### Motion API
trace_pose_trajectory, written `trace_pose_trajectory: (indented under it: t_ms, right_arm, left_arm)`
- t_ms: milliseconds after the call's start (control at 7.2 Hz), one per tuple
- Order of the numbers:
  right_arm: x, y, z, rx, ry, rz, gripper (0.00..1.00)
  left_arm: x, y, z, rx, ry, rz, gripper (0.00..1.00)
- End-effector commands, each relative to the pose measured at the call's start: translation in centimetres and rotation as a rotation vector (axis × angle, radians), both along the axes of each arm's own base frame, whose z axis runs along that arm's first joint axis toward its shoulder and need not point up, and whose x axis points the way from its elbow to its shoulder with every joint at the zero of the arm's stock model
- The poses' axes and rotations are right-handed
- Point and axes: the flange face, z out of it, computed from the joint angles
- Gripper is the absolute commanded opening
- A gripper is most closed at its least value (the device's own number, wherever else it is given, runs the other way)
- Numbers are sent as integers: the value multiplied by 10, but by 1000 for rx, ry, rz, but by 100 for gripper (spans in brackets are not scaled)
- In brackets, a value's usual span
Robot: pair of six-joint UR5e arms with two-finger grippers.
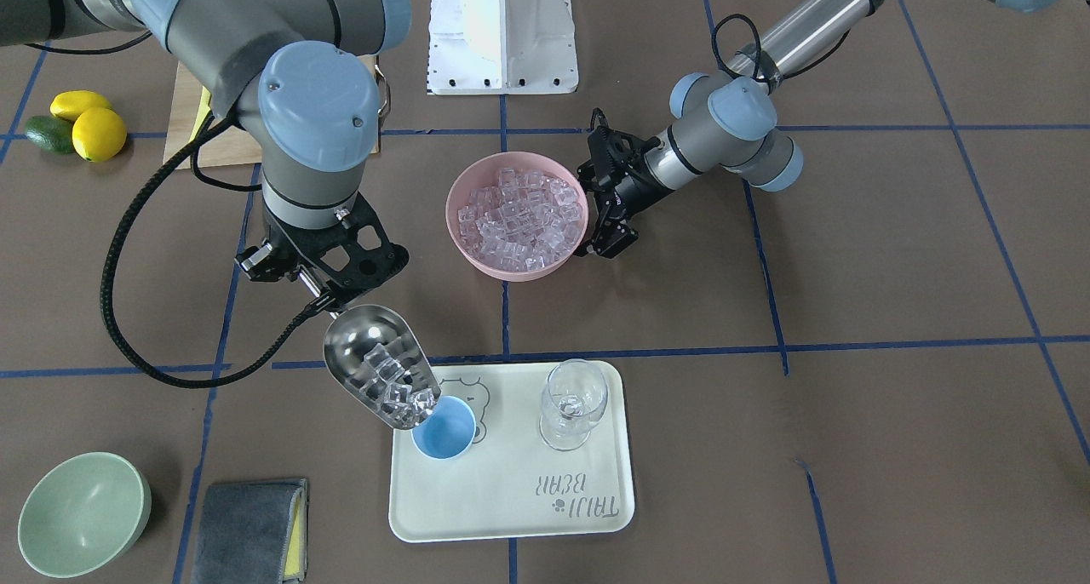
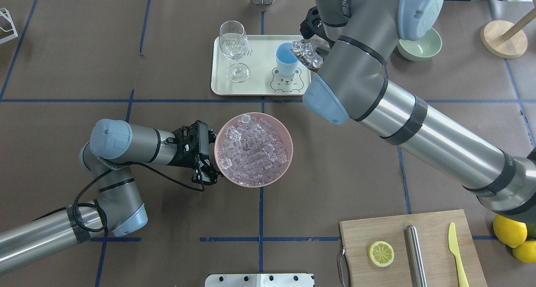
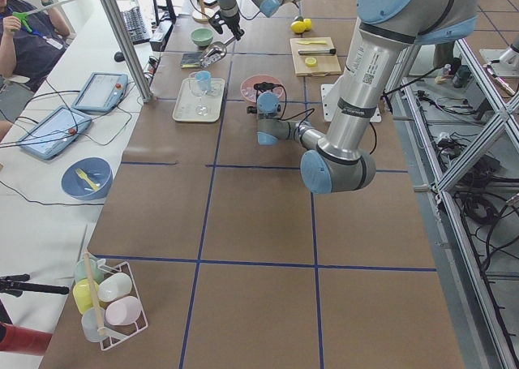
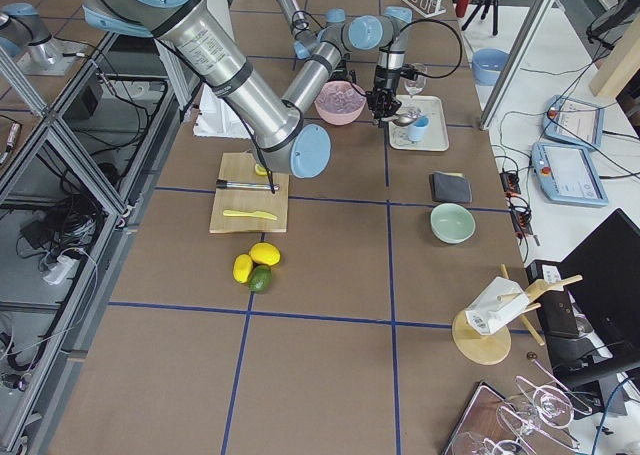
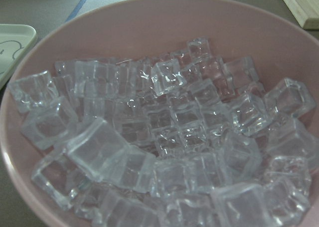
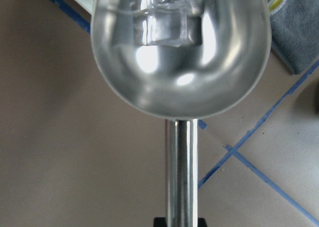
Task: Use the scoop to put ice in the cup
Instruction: 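Tip the scoop with the right gripper to pour ice into the blue cup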
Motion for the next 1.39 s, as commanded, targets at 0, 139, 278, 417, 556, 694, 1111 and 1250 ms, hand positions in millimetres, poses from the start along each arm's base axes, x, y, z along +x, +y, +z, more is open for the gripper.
trace_pose_trajectory:
  t_ms: [0,139,278,417,556,694,1111,1250]
  right_arm:
    - [-6,-7,-22,-50,73,-47,0]
    - [-6,-9,-22,-69,99,-50,0]
    - [-13,-19,-34,-90,146,-58,0]
    - [-17,-24,-41,-95,161,-68,0]
    - [-17,-24,-40,-88,168,-89,0]
    - [-15,-25,-38,-93,180,-105,0]
    - [-11,-24,-45,-75,204,-164,0]
    - [-11,-24,-47,-70,203,-170,0]
  left_arm:
    - [0,0,0,0,0,0,100]
    - [0,0,0,-2,0,0,100]
    - [0,0,0,0,0,0,100]
    - [0,0,0,0,0,0,100]
    - [0,0,0,1,1,0,100]
    - [0,0,0,1,1,0,100]
    - [0,0,0,0,0,0,100]
    - [0,0,0,0,0,0,100]
